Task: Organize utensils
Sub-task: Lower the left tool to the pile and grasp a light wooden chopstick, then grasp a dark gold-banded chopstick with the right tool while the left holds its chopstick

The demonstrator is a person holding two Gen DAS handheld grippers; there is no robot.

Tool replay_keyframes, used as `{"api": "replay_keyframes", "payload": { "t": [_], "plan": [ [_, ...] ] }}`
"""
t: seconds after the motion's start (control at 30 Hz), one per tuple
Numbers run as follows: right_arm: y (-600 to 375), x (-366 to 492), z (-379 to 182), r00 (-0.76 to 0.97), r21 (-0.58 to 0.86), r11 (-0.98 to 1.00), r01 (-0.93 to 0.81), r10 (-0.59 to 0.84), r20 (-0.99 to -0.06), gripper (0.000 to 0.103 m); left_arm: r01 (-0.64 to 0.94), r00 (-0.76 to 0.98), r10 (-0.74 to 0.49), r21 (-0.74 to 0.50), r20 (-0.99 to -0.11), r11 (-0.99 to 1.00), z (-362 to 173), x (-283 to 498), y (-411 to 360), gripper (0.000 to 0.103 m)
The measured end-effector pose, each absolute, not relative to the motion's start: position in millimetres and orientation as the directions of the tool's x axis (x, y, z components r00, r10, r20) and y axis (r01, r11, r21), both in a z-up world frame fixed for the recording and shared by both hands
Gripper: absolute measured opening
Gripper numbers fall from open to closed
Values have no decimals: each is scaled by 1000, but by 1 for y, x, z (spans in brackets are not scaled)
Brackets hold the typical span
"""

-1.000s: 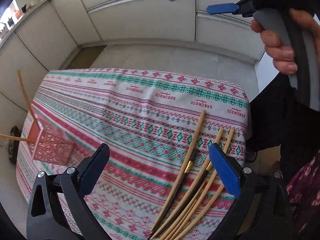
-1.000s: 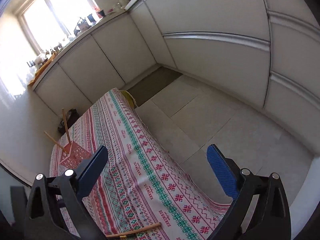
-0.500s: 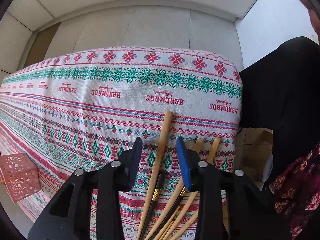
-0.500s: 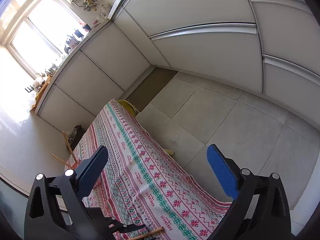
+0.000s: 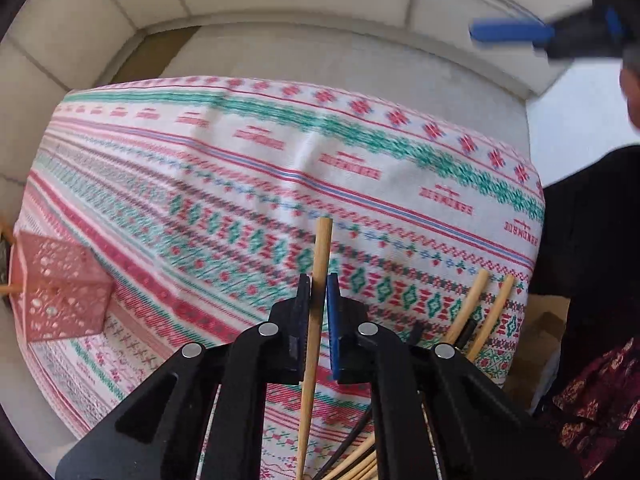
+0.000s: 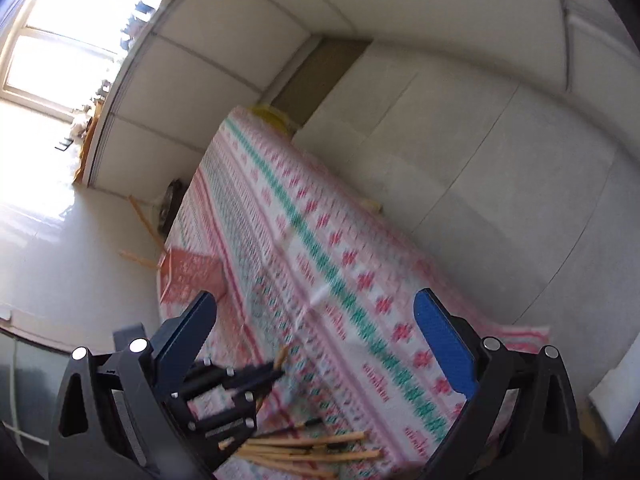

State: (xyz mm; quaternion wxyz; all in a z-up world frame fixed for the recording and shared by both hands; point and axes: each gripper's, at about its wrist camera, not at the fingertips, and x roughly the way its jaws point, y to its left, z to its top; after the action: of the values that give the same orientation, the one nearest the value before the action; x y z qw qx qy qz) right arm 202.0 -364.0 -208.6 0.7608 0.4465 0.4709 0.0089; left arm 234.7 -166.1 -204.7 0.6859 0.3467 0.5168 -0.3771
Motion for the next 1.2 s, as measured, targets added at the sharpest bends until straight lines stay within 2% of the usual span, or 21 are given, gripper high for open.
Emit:
{"api": "replay_keyframes", "payload": {
  "t": [0.07, 0.13, 0.2, 0.27, 0.33, 0.37, 0.53, 0.67, 0.8, 0.9, 0.97, 1.03, 1.13, 1.2],
  "plan": [
    [-339, 209, -235, 441, 712, 557, 427, 559, -702, 96, 835, 253, -223, 97, -941, 542, -181, 238, -142, 7],
    [-312, 209, -254, 348, 695, 559, 453, 607, -715, 92, 793, 325, -284, 96, -902, 602, -158, 237, -117, 7],
    [-285, 209, -267, 275, 687, 557, 466, 648, -711, 83, 755, 390, -328, 96, -860, 648, -137, 235, -93, 7],
    [-261, 207, -281, 195, 668, 543, 508, 683, -704, 62, 730, 440, -360, 93, -823, 678, -124, 228, -74, 7],
    [-241, 204, -290, 139, 630, 553, 546, 681, -719, 49, 714, 474, -369, 104, -800, 692, -112, 228, -66, 7],
    [-233, 203, -290, 122, 613, 559, 559, 676, -727, 46, 710, 484, -378, 101, -790, 697, -103, 230, -62, 7],
    [-220, 203, -277, 107, 514, 603, 610, 580, -807, 48, 684, 523, -405, 86, -750, 724, -84, 225, -43, 7],
    [-219, 205, -266, 98, 471, 638, 609, 529, -843, 48, 674, 543, -421, 78, -727, 735, -78, 219, -33, 7],
    [-207, 212, -276, 16, 407, 681, 609, 503, -864, 47, 659, 560, -430, 67, -708, 749, -73, 217, -25, 7],
    [-194, 225, -278, -9, 351, 728, 589, 441, -898, 42, 645, 578, -431, 64, -693, 762, -68, 214, -19, 7],
    [-186, 238, -279, -5, 336, 756, 562, 409, -912, 30, 632, 592, -430, 63, -682, 772, -63, 214, -14, 7],
    [-177, 252, -278, 14, 329, 770, 547, 385, -923, 25, 614, 612, -423, 64, -668, 787, -57, 214, -8, 7],
    [-168, 271, -278, 41, 308, 808, 501, 334, -942, 25, 580, 641, -418, 50, -643, 813, -49, 216, 6, 7],
    [-159, 285, -277, 38, 294, 829, 475, 314, -949, 28, 553, 661, -406, 45, -631, 832, -45, 218, 16, 7]
  ]
}}
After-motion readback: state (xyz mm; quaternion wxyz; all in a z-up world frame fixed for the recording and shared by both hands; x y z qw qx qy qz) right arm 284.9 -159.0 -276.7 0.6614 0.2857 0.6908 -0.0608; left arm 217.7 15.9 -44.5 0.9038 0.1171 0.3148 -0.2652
